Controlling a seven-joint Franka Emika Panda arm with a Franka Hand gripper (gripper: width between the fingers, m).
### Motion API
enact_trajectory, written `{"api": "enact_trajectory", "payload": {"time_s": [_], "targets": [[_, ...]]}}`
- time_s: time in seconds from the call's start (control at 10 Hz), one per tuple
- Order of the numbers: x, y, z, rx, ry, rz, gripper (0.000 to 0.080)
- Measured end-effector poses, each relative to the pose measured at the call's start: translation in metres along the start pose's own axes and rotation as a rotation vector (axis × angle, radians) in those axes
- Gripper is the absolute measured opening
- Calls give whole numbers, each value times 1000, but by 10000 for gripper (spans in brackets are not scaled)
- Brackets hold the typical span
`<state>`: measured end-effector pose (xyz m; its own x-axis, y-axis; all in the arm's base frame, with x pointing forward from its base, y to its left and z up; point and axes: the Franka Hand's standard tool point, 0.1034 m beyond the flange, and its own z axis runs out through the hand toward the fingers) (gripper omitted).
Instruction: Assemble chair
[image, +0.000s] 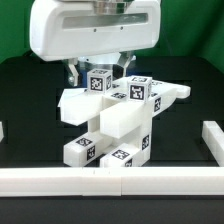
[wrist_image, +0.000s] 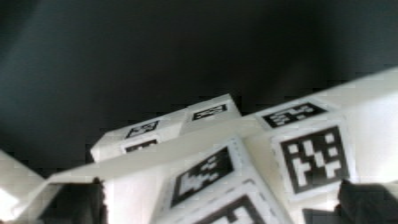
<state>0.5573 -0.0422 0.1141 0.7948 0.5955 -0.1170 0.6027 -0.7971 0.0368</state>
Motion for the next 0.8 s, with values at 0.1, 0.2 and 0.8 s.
{"api": "enact_trajectory", "payload": {"time_s": [0.1,0.2,0.8], "targets": [[1,-1,0,-1,0,-15,649],[0,1,0,-7,-6,-97,649],[-4,4,1,-6,-8,-273,625]]}}
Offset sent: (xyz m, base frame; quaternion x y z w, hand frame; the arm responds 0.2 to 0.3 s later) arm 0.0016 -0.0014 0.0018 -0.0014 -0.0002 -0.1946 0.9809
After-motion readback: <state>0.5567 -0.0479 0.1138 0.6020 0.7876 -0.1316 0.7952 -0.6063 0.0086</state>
